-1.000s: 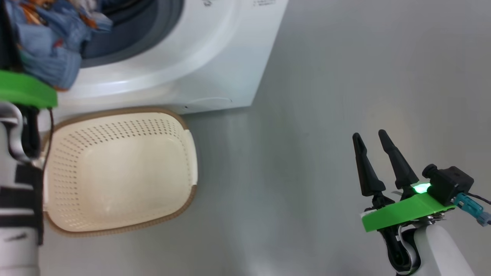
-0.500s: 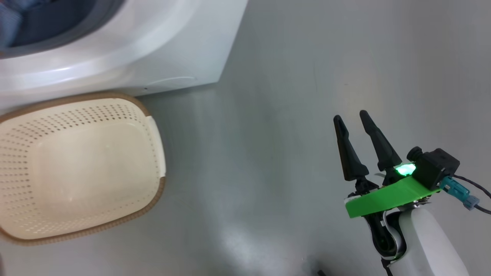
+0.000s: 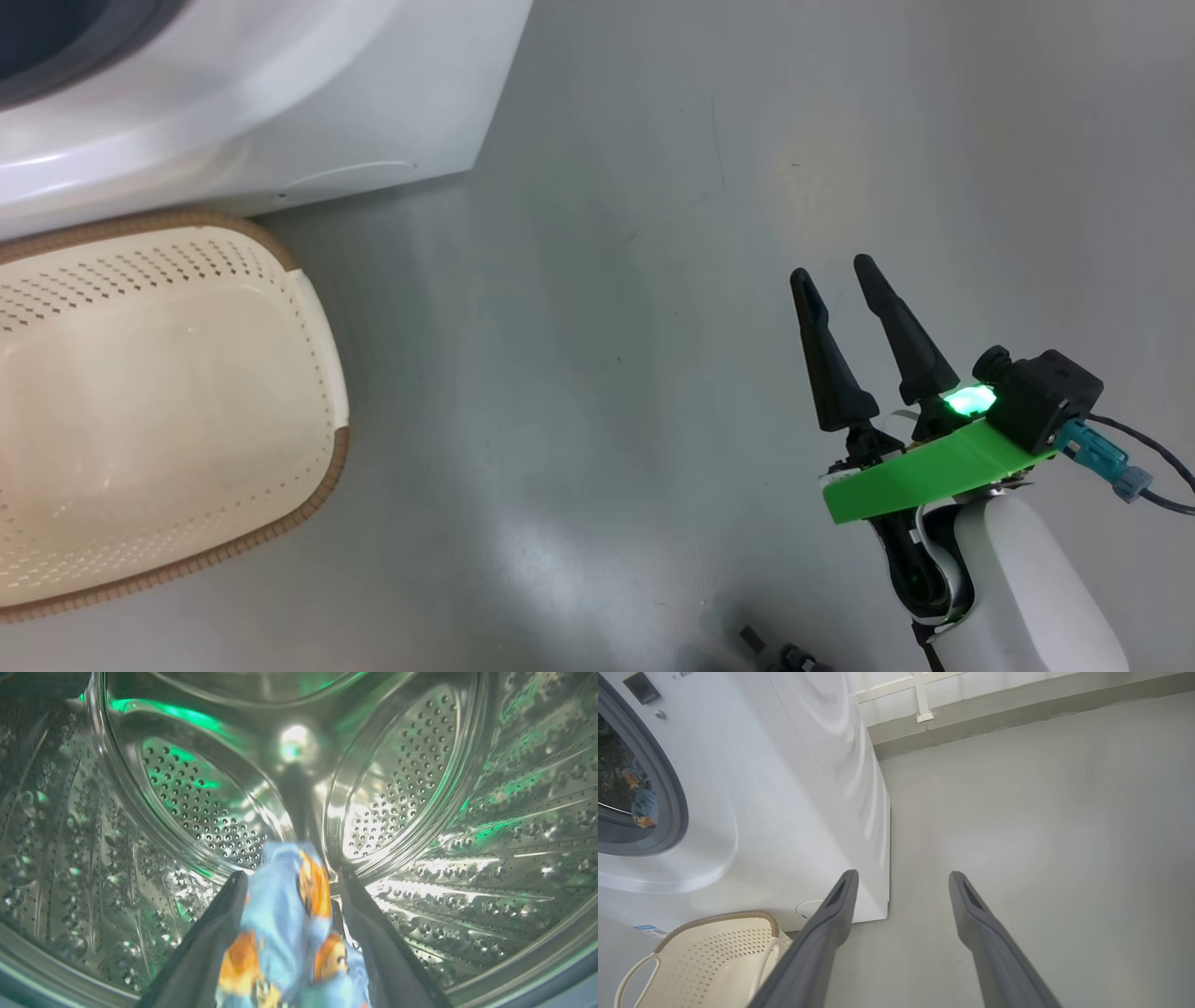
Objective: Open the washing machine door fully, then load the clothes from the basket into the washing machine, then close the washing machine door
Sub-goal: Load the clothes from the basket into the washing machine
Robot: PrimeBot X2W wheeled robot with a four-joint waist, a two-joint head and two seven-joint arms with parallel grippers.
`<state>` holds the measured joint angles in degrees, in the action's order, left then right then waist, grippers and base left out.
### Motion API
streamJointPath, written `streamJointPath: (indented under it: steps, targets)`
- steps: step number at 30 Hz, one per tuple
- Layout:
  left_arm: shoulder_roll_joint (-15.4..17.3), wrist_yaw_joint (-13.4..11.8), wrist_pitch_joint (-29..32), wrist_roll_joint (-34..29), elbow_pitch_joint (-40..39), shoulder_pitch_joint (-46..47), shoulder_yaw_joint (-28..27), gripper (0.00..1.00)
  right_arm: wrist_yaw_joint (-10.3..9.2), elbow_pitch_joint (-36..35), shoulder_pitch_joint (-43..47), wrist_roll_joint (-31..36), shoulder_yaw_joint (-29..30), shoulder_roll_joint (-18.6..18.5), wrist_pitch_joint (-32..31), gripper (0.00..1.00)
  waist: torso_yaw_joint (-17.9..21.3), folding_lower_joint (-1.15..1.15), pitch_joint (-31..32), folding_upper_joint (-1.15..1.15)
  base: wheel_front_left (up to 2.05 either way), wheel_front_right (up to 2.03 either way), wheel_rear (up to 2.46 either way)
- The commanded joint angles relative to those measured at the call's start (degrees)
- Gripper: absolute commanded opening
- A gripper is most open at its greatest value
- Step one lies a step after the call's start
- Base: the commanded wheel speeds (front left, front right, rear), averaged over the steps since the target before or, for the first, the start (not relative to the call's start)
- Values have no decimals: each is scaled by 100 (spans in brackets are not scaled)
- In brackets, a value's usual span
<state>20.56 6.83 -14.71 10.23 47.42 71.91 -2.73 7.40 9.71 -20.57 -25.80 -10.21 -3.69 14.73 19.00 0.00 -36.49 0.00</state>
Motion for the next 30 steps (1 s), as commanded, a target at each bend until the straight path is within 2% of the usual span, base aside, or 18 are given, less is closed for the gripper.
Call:
streamJointPath:
  steps: [1,14,30]
  targets:
    - [277,7,-29,-59,-107,-46,-87,100,9,-135,14,-88,-107,17,27,100,-10,0,-15,0,0,0,0]
    - [-33,52,-29,-7,-115,-430,-275,100,9,-135,-7,-39,-39,-35,27,100,-279,0,103,0,0,0,0]
    - [-782,65,-29,-162,-1205,-2415,-253,100,9,-55,237,40,127,-403,27,100,-1040,0,882,0,0,0,0]
